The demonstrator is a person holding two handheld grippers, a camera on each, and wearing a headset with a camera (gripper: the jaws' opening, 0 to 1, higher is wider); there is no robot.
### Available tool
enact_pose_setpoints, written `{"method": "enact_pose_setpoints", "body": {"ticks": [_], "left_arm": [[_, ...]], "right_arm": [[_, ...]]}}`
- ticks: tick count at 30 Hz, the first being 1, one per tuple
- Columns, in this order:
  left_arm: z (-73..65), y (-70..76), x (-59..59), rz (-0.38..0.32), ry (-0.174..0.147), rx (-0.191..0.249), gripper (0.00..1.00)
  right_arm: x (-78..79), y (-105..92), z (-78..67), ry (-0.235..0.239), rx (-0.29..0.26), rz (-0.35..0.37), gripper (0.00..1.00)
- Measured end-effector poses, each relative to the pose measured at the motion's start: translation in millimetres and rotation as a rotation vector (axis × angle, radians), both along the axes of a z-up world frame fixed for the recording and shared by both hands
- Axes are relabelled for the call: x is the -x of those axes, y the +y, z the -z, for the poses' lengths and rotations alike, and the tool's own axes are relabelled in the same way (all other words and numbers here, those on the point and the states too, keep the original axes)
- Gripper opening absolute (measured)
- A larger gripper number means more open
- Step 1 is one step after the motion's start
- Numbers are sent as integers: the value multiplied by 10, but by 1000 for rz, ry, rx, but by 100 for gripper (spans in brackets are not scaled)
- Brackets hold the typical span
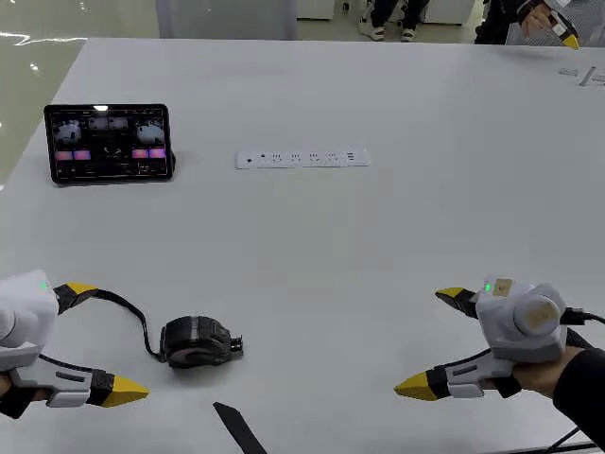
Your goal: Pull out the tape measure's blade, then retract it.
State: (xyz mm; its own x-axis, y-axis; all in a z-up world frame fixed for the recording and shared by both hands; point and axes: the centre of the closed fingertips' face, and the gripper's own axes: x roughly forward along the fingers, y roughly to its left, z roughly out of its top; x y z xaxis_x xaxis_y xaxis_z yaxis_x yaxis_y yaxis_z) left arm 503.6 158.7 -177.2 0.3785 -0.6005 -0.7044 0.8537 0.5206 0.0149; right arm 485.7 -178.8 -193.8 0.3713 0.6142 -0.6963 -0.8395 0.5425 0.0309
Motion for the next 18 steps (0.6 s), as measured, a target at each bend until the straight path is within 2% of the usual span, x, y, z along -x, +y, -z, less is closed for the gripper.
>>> {"method": "enact_pose_setpoints", "body": {"ticks": [3, 5, 7, 8, 9, 11, 13, 16, 18], "left_arm": [[28, -55, -15, 40, 8, -26, 98], [72, -75, -53, 82, -15, -79, 99], [94, -167, -31, 111, 11, -75, 99], [119, -186, -18, 127, 25, -89, 99], [146, -207, -27, 149, 24, -111, 98], [167, -255, -36, 175, 16, -129, 98], [193, -309, -37, 197, 28, -135, 97], [231, -356, -40, 229, 45, -157, 94], [247, -381, -49, 237, 55, -165, 92]], "right_arm": [[-29, 75, -8, -1, -4, -23, 99], [-42, 131, 5, -2, 2, -48, 99], [-58, 195, 27, -4, 7, -73, 99], [-65, 227, 26, -2, 2, -78, 99], [-73, 279, 27, -1, -5, -95, 99], [-102, 330, 37, -11, 4, -110, 99], [-110, 405, 47, 0, 4, -128, 99], [-119, 546, 31, -25, -2, -177, 99], [-128, 609, 36, -20, -5, -188, 99]]}}
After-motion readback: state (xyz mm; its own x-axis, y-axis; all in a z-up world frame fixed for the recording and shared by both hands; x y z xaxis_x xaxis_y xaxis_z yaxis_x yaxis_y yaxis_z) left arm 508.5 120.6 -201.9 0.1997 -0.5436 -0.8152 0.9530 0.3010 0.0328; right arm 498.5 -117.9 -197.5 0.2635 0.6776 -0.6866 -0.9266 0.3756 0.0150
